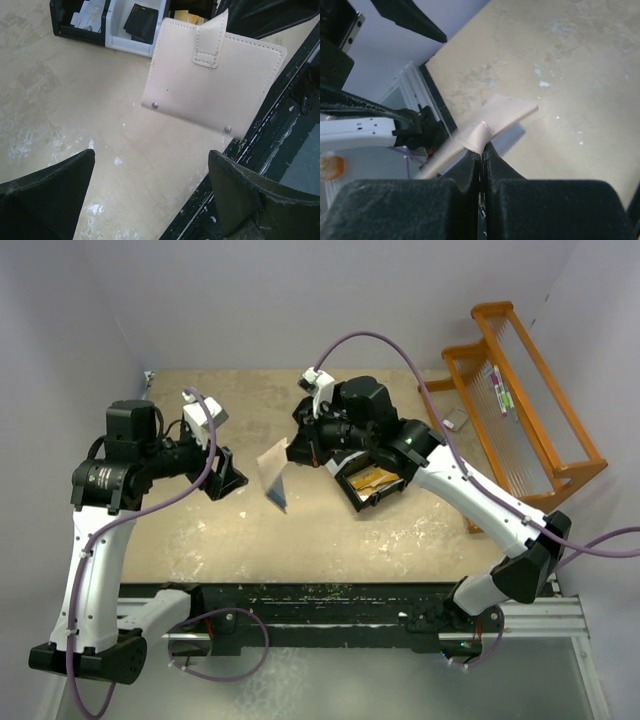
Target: Take the credit cards out of the card holder
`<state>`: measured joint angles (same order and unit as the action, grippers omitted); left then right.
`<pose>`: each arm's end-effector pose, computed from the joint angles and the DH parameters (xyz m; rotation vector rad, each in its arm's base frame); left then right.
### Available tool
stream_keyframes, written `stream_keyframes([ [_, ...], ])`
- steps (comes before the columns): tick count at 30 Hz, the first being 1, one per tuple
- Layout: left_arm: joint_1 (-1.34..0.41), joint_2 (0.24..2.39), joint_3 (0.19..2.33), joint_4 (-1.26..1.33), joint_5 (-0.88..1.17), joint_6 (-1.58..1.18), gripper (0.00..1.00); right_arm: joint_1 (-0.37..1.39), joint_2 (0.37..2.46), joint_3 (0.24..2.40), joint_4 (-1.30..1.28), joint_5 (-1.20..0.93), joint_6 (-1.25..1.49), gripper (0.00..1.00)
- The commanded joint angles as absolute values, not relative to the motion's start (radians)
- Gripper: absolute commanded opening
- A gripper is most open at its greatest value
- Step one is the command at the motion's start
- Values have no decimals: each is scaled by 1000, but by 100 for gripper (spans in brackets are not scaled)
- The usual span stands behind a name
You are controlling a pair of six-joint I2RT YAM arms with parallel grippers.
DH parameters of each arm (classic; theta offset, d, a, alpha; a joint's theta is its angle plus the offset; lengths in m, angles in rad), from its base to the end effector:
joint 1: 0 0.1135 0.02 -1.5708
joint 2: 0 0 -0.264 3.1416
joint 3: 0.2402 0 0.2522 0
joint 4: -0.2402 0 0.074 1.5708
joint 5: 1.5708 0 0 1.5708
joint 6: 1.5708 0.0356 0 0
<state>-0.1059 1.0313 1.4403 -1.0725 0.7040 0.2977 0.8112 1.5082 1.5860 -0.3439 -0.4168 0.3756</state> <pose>0.1616 -0.0404 0.4302 0.7880 1.9786 -0.6686 0.2277 0.2607 0.4278 -0.7350 1.8513 1.1847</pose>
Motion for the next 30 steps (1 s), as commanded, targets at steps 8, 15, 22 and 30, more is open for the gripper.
stream_keyframes([
  [8,-106,953,1333,-982,716,291,99,942,1521,1744,-485,-53,391,0],
  [15,-107,930,1301,-955,705,278,100,1069,1674,1937,-662,376,486,0],
  [22,-106,882,1260,-920,710,261,100,1170,1943,2324,-868,588,595,0],
  [30,-106,786,1184,-810,609,251,88,1198,1915,2271,-781,524,679,0],
])
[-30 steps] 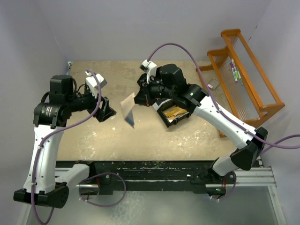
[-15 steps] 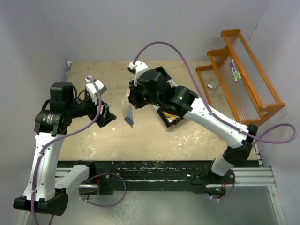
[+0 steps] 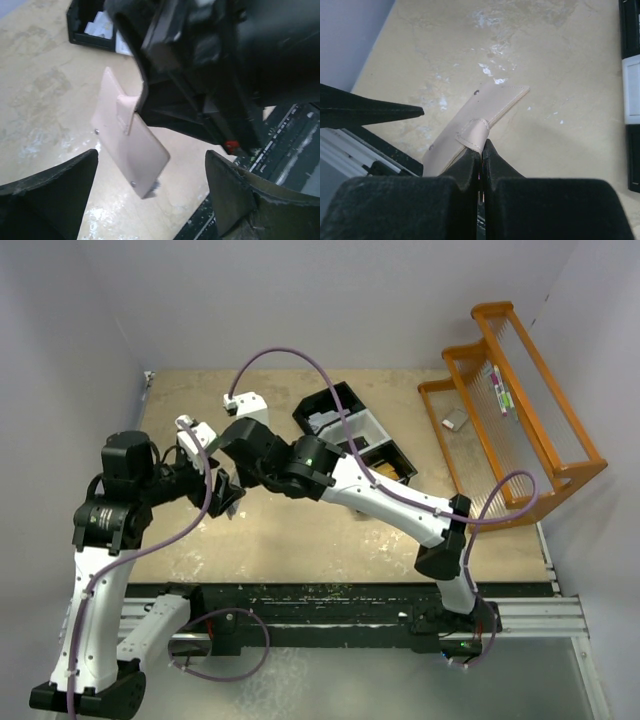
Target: Take the credit cards out of the card holder
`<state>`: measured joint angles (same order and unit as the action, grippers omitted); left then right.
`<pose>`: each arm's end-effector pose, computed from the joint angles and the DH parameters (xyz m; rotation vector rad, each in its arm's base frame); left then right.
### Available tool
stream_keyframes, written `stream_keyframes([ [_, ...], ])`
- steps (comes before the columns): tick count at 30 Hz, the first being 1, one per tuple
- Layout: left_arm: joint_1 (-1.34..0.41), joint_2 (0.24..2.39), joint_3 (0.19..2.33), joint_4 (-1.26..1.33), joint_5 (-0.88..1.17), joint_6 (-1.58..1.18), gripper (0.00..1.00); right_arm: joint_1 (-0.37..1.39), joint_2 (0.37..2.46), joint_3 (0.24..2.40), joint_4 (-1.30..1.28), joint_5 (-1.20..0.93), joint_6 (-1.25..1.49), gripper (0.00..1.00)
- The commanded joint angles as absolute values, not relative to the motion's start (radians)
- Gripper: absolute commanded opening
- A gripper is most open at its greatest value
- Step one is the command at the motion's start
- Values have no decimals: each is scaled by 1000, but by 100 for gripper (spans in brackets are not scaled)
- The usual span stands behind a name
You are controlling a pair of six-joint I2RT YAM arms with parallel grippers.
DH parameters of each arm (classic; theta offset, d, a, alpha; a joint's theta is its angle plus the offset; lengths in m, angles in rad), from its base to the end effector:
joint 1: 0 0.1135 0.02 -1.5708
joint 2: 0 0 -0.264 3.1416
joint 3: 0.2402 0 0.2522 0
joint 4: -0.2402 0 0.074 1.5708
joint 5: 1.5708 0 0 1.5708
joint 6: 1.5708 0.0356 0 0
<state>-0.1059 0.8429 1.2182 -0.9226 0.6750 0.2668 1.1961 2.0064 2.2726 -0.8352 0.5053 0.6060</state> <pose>0.1341 -0.0366 0.4032 0.7594 1.8959 -0.6105 0.1773 0.4037 0.4185 -0.3251 2.0856 0.5621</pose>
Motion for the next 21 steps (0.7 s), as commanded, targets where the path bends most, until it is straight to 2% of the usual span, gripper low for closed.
stream_keyframes([
  [1,-107,774,1177,-801,598,253,87,1198,1906,2263,-774,511,684,0],
  [5,-107,749,1151,-795,586,262,78,1198,1881,2251,-761,468,698,0],
  [13,-106,691,1147,-736,525,235,43,1198,1818,2193,-699,354,709,0],
  [16,-107,697,1153,-754,538,223,37,1198,1793,2164,-676,315,696,0],
  [21,-106,709,1155,-771,569,221,34,1199,1784,2164,-654,194,655,0],
])
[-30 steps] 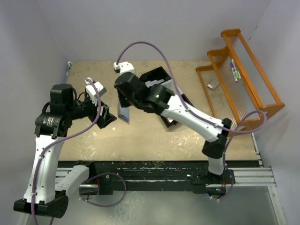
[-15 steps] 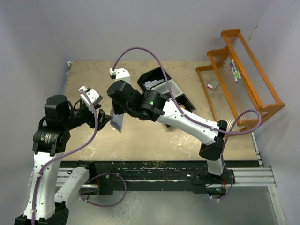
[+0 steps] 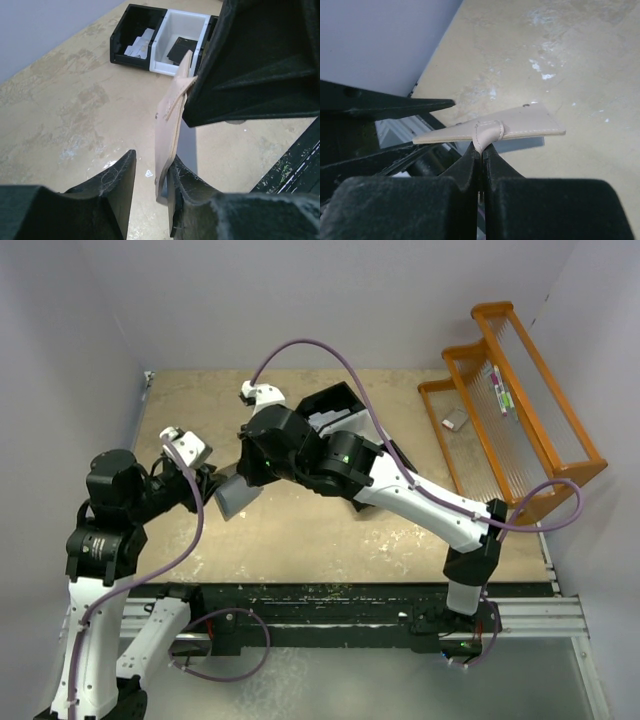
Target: Take the credit cards out of the card holder
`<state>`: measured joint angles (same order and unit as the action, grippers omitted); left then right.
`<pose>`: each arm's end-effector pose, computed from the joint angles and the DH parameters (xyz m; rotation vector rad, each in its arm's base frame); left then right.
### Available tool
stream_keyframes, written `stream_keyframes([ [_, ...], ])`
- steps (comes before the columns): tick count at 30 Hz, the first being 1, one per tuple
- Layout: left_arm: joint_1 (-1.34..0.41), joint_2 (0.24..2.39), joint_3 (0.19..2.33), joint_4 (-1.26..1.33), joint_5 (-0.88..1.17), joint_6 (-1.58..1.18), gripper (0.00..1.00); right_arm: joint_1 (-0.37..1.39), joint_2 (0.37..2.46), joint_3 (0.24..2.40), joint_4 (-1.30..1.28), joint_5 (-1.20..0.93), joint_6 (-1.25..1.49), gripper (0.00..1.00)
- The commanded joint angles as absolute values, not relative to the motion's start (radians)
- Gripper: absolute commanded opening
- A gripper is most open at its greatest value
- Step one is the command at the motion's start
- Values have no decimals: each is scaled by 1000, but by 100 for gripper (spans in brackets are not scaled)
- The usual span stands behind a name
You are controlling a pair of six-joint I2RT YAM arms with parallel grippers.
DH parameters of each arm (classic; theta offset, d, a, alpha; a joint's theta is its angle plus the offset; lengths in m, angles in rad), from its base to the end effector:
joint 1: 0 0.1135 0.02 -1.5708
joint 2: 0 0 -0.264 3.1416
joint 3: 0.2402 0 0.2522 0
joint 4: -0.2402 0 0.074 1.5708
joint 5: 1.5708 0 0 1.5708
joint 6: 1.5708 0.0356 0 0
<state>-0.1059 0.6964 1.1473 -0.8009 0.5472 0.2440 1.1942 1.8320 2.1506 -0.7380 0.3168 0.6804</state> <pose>0.1073 -0.0300 0.4078 0.6815 1.7633 -0.4298 0.1576 0.3684 0.4583 -0.3186 2.0581 0.8877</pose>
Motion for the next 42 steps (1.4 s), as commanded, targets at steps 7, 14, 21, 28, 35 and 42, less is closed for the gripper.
stream_keyframes([
  [7,-106,741,1192,-824,647,233,21,1200,1766,2162,-640,105,622,0],
  [14,-106,792,1269,-898,771,218,0,1155,1725,2124,-616,-70,559,28],
  [21,-106,849,1411,-904,882,75,0,920,1435,1737,-318,-450,502,87],
  [28,-106,913,1517,-804,1022,-155,0,887,1262,1508,-236,-485,413,95],
  [35,-106,953,1574,-695,1110,-333,0,845,1172,1310,4,-656,479,92],
  [42,-106,964,1594,-654,1167,-416,0,845,1196,1259,110,-724,515,87],
])
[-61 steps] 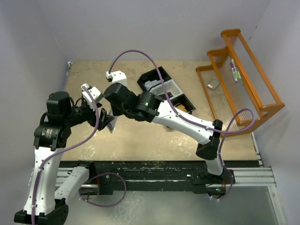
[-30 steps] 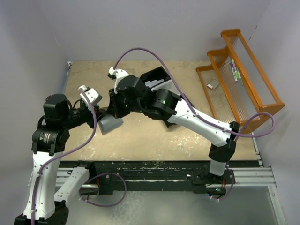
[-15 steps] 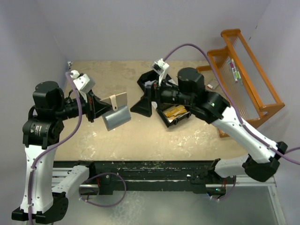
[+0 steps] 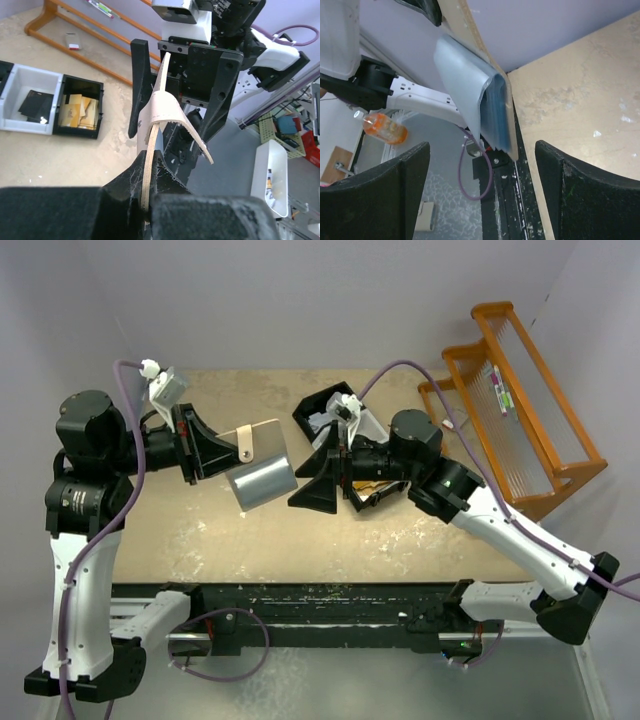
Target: Take the credit cards out of the card holder
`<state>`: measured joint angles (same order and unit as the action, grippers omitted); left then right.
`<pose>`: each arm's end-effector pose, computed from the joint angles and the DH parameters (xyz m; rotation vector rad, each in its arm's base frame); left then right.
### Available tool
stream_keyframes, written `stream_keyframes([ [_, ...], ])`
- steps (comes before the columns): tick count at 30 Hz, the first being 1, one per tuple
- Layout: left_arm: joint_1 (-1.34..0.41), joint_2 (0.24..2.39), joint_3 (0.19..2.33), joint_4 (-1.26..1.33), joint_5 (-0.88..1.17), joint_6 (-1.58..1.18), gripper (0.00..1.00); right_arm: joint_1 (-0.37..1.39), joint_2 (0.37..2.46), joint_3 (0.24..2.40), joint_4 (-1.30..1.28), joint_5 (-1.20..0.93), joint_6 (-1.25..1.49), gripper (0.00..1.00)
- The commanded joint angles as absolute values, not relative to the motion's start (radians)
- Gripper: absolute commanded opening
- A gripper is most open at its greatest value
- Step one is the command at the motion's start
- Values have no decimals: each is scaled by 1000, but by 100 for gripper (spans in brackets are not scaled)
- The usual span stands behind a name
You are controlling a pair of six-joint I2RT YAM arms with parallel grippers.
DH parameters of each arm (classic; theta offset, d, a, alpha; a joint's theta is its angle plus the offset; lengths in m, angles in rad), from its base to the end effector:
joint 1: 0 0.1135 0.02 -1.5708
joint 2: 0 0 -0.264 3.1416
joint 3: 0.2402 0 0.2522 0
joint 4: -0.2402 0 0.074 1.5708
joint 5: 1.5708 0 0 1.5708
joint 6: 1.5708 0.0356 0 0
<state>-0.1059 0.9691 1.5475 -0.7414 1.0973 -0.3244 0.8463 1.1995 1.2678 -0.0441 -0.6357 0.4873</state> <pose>0.1278 -0.0455 0.5006 0.6529 1.6862 -1.2493 0.1612 0.2140 0.4386 -0.8567 1.5512 1.4981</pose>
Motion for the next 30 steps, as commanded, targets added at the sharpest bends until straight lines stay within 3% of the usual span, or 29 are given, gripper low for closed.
stream_keyframes([
  [1,-106,965,1594,-649,1171,-423,0,845,1201,1253,127,-737,522,86],
  [23,-106,976,1615,-598,1226,-513,0,845,1250,1233,243,-665,589,53],
  [30,-106,971,1604,-603,1238,-513,0,845,1252,1259,289,-632,611,51],
])
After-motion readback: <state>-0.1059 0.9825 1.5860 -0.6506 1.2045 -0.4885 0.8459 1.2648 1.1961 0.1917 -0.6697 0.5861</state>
